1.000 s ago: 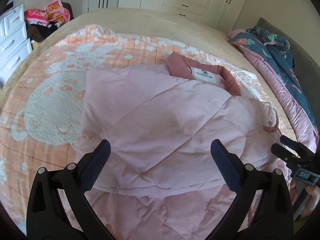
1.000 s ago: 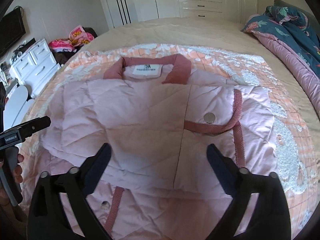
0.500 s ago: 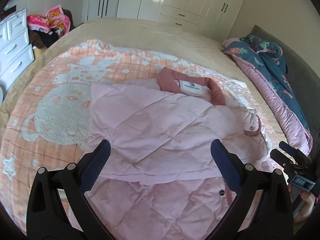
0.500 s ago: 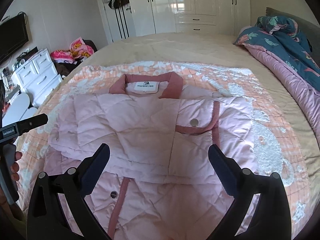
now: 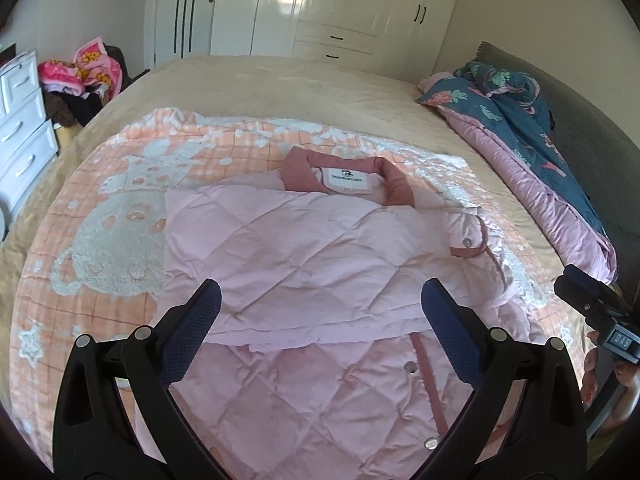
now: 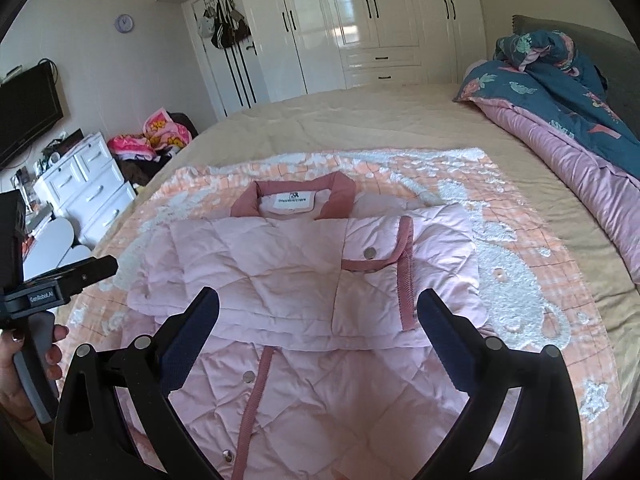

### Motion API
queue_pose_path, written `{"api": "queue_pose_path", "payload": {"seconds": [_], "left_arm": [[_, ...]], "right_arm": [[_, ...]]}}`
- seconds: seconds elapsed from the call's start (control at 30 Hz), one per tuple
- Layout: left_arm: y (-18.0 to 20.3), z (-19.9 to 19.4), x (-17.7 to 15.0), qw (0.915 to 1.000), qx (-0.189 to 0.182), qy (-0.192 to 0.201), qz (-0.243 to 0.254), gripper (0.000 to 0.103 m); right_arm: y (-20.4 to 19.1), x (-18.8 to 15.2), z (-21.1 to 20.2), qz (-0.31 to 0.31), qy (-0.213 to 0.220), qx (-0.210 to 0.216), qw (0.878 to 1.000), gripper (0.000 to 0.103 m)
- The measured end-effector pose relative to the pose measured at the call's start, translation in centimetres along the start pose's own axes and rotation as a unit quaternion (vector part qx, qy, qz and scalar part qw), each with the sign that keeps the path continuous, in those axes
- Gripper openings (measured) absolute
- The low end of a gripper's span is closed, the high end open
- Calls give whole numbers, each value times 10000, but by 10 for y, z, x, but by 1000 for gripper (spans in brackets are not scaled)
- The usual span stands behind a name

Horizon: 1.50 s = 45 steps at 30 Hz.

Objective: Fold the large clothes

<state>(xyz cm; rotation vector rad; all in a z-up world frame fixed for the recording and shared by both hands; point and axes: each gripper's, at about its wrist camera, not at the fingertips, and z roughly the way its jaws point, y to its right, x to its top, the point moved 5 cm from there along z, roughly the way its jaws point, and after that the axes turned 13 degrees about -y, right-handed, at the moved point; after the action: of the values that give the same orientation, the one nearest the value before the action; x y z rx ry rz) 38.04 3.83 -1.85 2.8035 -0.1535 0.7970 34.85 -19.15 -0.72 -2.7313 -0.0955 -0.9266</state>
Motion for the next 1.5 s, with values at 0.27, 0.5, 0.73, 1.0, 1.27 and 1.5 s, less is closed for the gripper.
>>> {"api": "queue_pose_path", "payload": {"seconds": [0.27,0.5,0.73,1.0,1.27,1.5], "left_arm": [[17,-21,-8,9998,-46,124,171,94],[28,-40,-13,9991,1,276,320,94],[37,-54,-20,9984,50,363,439,94],[44,-68,-27,9973,89,508,522,94],[44,-84,-42,9970,0,629,442,94],[41,-96,-53,9966,6,733,384,94]], "right_arm": [[4,-2,-28,120,202,58,9997,99],[16,-8,-48,215,350,19,9992,99],[24,-10,-69,299,537,25,9981,99],[27,-16,-90,258,698,-10,9972,99],[38,-28,-105,305,750,-54,9967,99],[46,-43,-112,363,734,-73,9966,99]]}}
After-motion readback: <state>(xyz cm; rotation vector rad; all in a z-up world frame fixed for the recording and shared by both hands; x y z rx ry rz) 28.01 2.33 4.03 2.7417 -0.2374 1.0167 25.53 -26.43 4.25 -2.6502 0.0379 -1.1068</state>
